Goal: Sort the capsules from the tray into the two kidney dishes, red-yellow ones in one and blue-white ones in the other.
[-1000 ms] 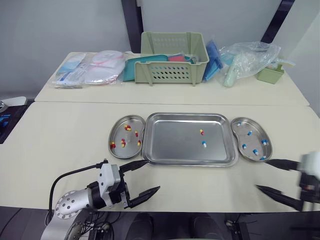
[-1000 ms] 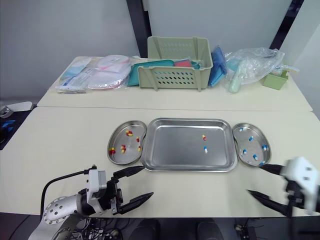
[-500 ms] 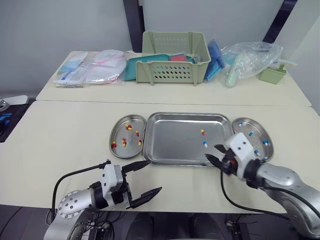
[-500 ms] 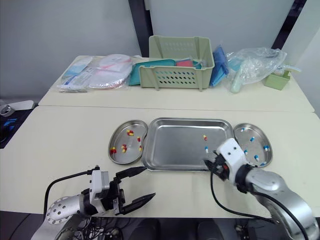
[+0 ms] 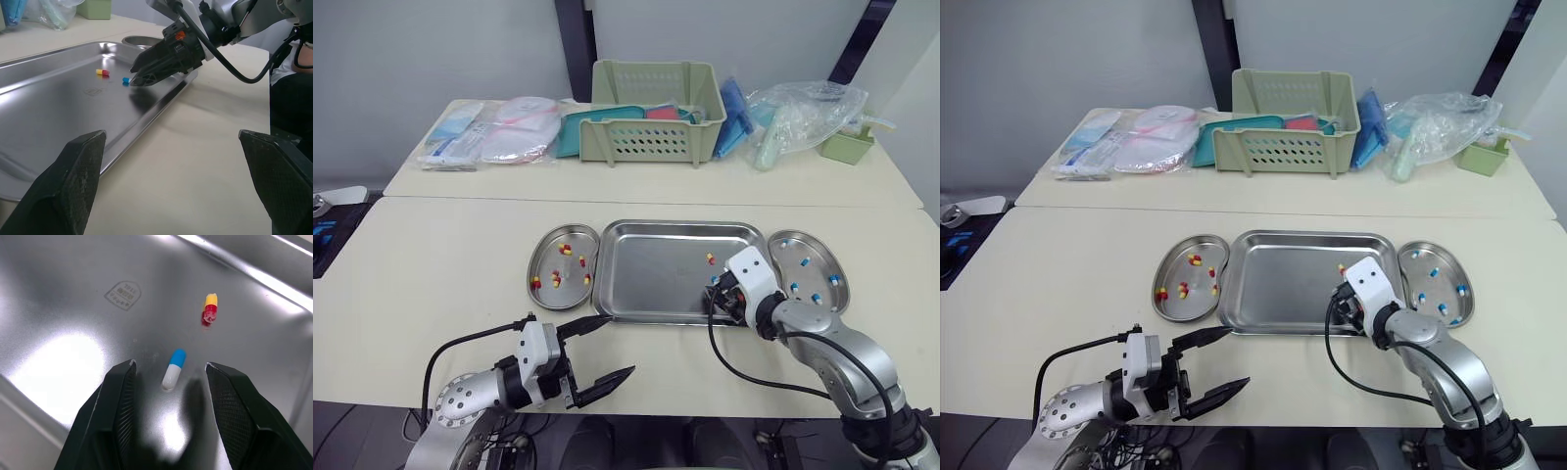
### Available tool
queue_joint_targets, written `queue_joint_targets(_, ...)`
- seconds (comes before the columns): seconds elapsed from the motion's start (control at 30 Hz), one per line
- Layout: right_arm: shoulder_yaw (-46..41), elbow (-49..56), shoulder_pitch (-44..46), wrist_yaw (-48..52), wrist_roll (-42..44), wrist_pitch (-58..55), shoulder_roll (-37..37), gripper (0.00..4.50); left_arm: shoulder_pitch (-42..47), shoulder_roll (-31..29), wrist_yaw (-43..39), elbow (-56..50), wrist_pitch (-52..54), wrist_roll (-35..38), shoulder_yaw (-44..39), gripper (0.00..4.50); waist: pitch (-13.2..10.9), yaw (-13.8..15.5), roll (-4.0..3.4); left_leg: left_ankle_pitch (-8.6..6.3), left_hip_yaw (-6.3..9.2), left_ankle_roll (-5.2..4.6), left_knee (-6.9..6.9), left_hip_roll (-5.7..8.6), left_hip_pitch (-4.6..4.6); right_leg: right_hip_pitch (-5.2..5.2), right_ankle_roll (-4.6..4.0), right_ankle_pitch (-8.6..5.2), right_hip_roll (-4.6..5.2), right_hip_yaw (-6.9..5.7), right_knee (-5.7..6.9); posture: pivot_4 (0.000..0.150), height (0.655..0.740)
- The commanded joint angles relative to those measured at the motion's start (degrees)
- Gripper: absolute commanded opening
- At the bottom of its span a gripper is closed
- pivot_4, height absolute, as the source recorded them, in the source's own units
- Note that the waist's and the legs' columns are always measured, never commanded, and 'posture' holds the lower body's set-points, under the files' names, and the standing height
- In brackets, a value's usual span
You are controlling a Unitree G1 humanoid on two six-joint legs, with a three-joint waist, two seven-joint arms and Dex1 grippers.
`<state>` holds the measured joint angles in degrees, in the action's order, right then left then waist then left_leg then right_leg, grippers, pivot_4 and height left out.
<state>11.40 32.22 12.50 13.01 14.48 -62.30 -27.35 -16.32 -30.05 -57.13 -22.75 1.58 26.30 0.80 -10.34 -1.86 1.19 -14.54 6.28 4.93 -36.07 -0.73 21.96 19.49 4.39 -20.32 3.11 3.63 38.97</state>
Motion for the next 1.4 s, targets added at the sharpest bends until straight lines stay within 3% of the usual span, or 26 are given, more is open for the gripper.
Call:
queue_joint_targets(0.03, 0.3, -0.1, 0.5, -0.1, -0.8, -0.7, 0.8, 2.04, 0.0, 0.1, 0.4, -1.9, -0.7, 0.1, 0.6, 4.50, 0.0, 0.0, -0.01, 0.00, 0.00, 0.00, 0.00, 0.00, 0.00, 0.01, 0.00, 0.00, 0.00, 0.00, 0.00, 0.150, 0.7400)
queue_joint_targets(0.3, 0.2, -1.2, 0.6, 0.3, -1.3, -1.0, 1.4, 0.09, 0.3, -0.1, 0.9, -2.1, -0.3, 0.2, 0.8, 4.50, 0.0, 0.0, -0.02, 0.00, 0.00, 0.00, 0.01, 0.00, -0.01, 0.01, 0.00, 0.00, -0.01, 0.00, 0.01, 0.150, 0.7400)
queue_joint_targets(0.33, 0.3, -1.4, 0.7, 0.4, -1.4, -0.8, 1.4, 0.04, 0.3, -0.2, 0.9, -2.2, -0.2, 0.2, 0.8, 4.50, 0.0, 0.0, -0.02, 0.00, 0.00, 0.00, 0.01, 0.00, -0.01, 0.01, 0.00, 0.00, -0.01, 0.00, 0.01, 0.150, 0.7400)
queue_joint_targets(0.6, -0.4, 2.0, -0.4, 3.2, -1.6, 1.9, 0.0, 0.04, 0.7, -0.5, 0.9, -2.1, -0.4, 0.4, 1.0, 4.50, 0.0, 0.0, -0.03, 0.00, 0.00, 0.00, 0.01, 0.00, 0.00, 0.01, 0.00, 0.00, -0.01, 0.00, 0.01, 0.150, 0.7400)
queue_joint_targets(0.93, -23.6, 15.1, -9.7, 12.7, 9.7, 1.9, -4.0, 0.04, 3.7, -0.5, -3.6, -1.2, -2.3, 1.8, 2.2, 4.50, 0.0, 0.1, -0.06, 0.00, 0.00, 0.00, 0.00, 0.00, 0.10, 0.04, 0.00, 0.00, 0.00, -0.03, -0.01, 0.150, 0.7400)
queue_joint_targets(1.17, -37.8, 10.8, -16.2, 15.0, 12.4, 2.6, -7.6, 0.04, 5.5, 0.3, -5.1, 0.4, -2.9, 2.1, 2.8, 4.50, 0.0, 0.1, -0.06, 0.00, -0.03, 0.00, 0.00, 0.00, 0.08, 0.03, 0.00, 0.00, -0.01, -0.01, -0.01, 0.150, 0.7400)
queue_joint_targets(1.4, -39.2, 5.2, -17.5, 12.4, 10.6, 2.9, -8.0, 0.04, 6.7, 1.1, -5.2, 1.3, -3.4, 1.9, 3.2, 4.50, 0.0, 0.0, -0.10, 0.00, -0.06, -0.01, 0.00, 0.00, 0.04, 0.01, 0.00, 0.00, -0.01, 0.03, 0.00, 0.150, 0.7400)
